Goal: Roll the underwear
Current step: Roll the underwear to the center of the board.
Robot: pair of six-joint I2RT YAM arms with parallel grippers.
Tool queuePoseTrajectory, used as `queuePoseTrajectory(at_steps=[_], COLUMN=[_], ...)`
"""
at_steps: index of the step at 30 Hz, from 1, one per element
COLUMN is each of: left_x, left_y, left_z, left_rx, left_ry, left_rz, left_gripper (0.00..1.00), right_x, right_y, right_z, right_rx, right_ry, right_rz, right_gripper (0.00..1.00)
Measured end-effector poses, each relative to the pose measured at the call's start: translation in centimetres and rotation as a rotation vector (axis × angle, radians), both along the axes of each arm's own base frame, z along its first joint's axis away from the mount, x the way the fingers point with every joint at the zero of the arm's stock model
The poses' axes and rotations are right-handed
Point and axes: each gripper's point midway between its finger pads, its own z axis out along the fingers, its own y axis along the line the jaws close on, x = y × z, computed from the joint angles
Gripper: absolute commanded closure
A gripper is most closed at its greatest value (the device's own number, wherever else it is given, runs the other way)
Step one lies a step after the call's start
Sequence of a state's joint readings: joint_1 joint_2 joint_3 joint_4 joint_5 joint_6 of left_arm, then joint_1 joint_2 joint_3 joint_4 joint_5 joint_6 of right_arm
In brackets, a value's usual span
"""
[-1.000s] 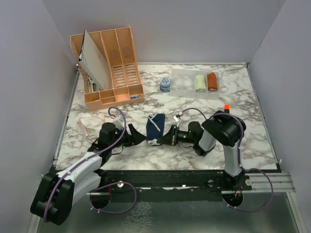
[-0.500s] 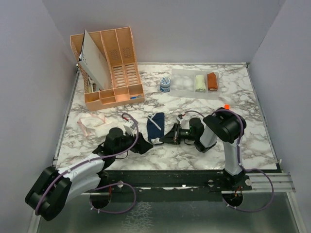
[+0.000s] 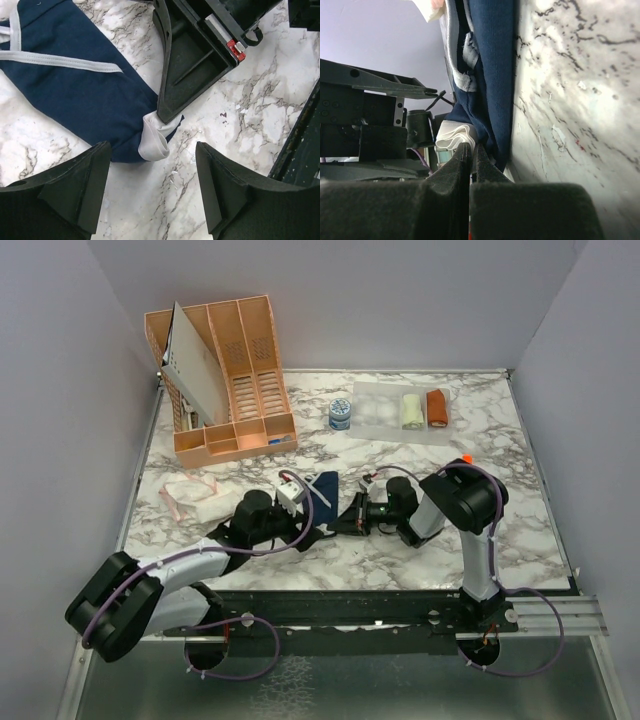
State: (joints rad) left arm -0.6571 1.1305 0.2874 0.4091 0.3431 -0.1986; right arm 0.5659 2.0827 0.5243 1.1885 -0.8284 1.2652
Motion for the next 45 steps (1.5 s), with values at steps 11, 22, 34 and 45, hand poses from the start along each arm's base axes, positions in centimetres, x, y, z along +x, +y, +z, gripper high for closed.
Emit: queuePoseTrajectory(at_steps=[11,22,34,45], left_x=[-0.4,0.9,-0.3,-2.2], left_y=[-0.5,-1.9,-2.6,-2.4], left_z=[-3.3,-4.2,-2.4,-3.4], left_rx=[0.11,0.146,0.119,0.146], left_ry=[0.034,0.042,0.138,0.313], left_rz=[-0.065,-0.09,-0.117,-0.155], left_gripper=[0.34,1.0,1.0,1.0], right_x=[0.2,0.1,-0.3,-4.9], right_y=[-0.3,-0.3,-2.5,-1.7], right_z=[0.0,0.7,5.1,3.4], right_rx=[-0.004,-0.007,-0.069,-0.094], right_ry=[0.008,-0.082,-0.908,-1.484], right_rz=[0.015,0.066,0.184,0.401], right_gripper=[0.99,0.63,0.3,0.31])
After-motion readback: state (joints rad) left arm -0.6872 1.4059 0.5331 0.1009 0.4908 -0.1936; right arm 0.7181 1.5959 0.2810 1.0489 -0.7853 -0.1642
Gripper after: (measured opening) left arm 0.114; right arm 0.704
